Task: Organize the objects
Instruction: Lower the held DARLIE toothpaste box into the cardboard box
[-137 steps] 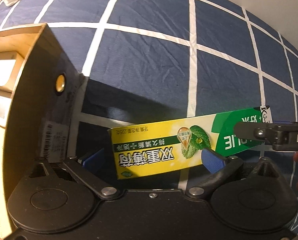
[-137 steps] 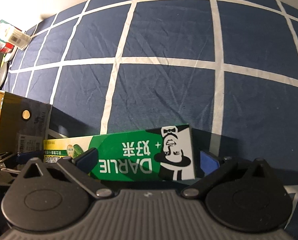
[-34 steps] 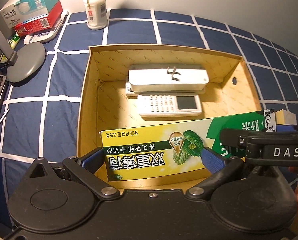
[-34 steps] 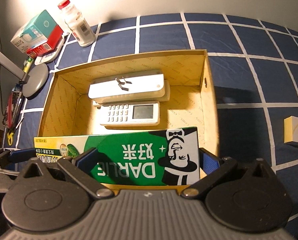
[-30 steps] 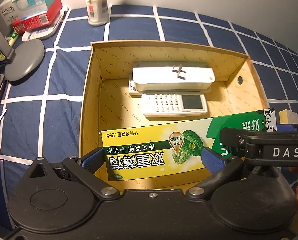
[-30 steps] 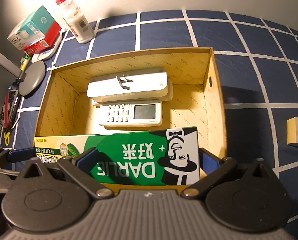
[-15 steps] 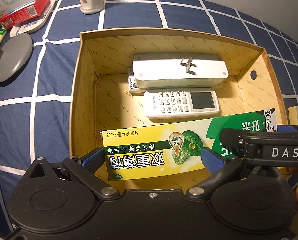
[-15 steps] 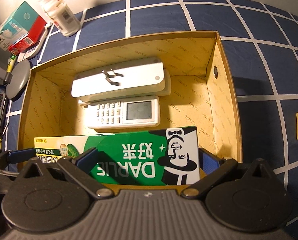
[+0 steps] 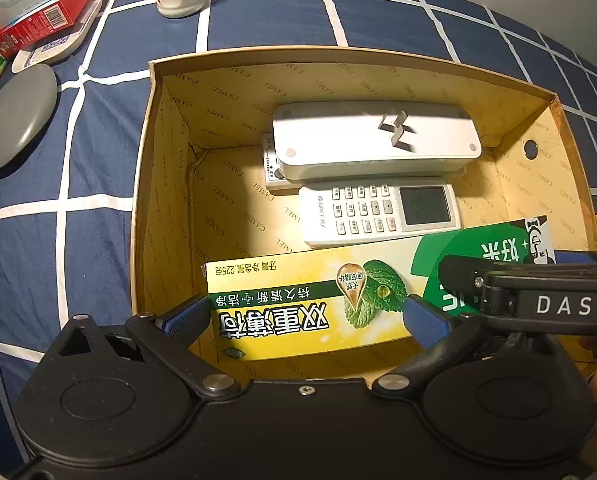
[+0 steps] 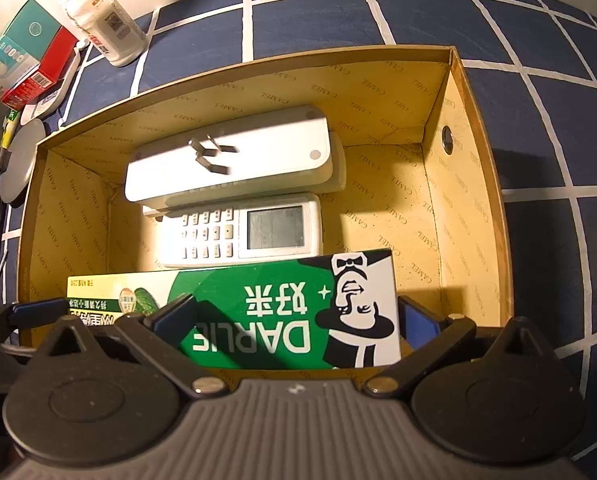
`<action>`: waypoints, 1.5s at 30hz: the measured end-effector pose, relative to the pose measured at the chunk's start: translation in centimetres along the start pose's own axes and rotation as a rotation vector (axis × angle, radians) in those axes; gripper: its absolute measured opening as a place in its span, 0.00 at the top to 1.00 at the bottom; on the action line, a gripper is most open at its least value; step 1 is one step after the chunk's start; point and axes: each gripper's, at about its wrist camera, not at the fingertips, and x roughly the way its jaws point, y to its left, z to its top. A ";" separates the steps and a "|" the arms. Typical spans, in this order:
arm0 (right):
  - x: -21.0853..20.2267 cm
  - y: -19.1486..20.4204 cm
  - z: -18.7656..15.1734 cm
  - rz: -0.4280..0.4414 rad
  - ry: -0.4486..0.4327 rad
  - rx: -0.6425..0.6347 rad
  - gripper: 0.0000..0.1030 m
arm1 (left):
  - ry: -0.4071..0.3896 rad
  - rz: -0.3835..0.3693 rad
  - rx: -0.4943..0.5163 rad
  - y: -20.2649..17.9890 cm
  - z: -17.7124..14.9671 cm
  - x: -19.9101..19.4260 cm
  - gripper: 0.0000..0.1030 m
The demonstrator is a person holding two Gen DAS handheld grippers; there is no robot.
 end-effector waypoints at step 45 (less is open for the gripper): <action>-6.5 -2.4 -3.7 0.033 -0.131 -0.016 0.00 | -0.099 0.027 -0.002 -4.3 -4.3 -5.6 0.00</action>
